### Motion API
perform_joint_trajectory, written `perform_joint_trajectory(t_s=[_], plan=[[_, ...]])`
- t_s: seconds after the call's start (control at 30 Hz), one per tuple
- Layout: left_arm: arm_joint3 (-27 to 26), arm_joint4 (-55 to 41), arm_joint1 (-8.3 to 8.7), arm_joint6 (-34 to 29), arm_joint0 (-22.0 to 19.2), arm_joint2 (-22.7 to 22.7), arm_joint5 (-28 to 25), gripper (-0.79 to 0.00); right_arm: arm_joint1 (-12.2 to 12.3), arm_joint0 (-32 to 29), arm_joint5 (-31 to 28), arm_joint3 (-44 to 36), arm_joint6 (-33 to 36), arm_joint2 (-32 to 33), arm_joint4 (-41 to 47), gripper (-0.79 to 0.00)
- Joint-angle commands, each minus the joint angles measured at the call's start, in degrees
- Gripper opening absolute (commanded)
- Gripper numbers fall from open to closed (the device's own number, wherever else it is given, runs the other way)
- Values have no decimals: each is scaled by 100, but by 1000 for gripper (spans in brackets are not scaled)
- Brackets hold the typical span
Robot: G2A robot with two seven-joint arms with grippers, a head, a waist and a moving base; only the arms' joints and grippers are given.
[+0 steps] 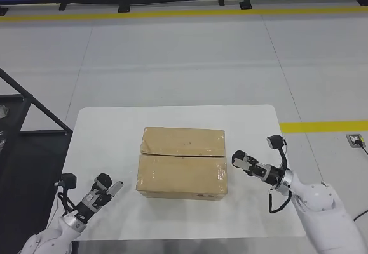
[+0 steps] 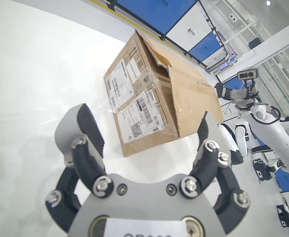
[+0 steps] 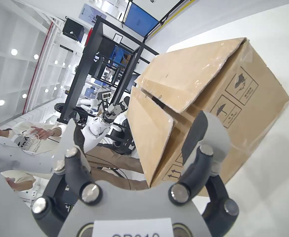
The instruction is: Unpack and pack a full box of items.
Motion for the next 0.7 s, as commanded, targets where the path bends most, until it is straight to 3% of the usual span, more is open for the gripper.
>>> perform_joint_trajectory(t_s=[0.0, 0.23, 0.43, 0.67], plan=[[18, -33, -10, 20, -5, 76, 146, 0, -13, 98, -11, 90, -9, -107, -24, 0], [131, -417, 18, -261, -109, 68, 62, 0, -32, 272, -115, 210, 165, -352, 143, 0], [115, -587, 37, -407, -127, 73, 110, 0, 14, 239, -469, 60, 728, -366, 703, 0], [23, -716, 50, -460, -119, 96, 169, 0, 233, -151, -469, -923, 1215, -333, 1297, 0]])
